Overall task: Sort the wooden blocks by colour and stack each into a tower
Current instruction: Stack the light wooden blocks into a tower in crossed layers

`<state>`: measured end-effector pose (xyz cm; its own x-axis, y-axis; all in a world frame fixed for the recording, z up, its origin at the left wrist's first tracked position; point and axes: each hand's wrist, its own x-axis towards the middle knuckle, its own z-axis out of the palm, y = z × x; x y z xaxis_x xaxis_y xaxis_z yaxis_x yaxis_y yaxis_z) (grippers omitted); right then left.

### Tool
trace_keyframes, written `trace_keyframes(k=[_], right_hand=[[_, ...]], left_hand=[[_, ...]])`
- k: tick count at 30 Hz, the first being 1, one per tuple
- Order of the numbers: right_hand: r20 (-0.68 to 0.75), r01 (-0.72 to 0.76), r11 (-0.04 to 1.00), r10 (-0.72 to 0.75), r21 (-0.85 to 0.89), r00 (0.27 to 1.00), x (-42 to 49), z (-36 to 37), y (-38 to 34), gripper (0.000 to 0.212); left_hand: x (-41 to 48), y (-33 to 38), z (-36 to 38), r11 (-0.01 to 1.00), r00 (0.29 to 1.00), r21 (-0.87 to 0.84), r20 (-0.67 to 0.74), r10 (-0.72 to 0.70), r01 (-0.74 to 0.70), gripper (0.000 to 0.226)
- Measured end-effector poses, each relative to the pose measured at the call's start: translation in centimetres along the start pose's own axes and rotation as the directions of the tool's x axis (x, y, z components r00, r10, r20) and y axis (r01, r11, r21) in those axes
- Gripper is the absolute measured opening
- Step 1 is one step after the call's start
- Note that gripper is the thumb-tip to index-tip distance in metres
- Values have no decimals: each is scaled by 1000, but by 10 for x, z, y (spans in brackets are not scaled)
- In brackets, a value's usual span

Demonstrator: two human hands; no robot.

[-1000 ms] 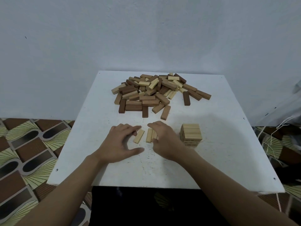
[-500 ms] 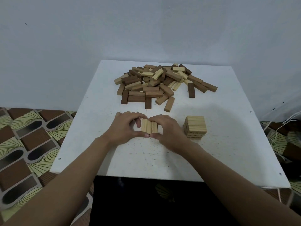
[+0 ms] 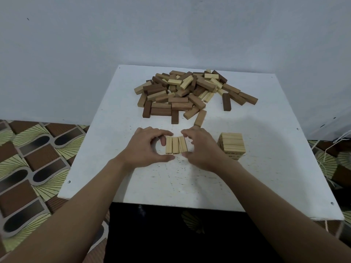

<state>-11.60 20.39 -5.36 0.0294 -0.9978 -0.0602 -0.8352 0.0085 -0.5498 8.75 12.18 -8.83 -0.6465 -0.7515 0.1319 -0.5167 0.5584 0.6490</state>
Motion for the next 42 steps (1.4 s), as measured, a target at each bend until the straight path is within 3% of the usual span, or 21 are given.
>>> trace_keyframes(k=[17, 29, 42], right_hand=[[9, 16, 1000, -16, -3, 1000, 5, 4, -11, 46], [68, 62, 996, -57, -71, 996, 10, -1, -11, 46], [84, 146, 953, -128, -265, 988, 14, -2, -19, 33]], left_hand=[[1, 1, 3, 1000, 1000, -10, -14, 3, -3, 52], [0, 1, 1, 997, 999, -61, 18, -50, 51, 64], [1, 9, -4, 989, 995, -128, 67, -72, 80, 59]])
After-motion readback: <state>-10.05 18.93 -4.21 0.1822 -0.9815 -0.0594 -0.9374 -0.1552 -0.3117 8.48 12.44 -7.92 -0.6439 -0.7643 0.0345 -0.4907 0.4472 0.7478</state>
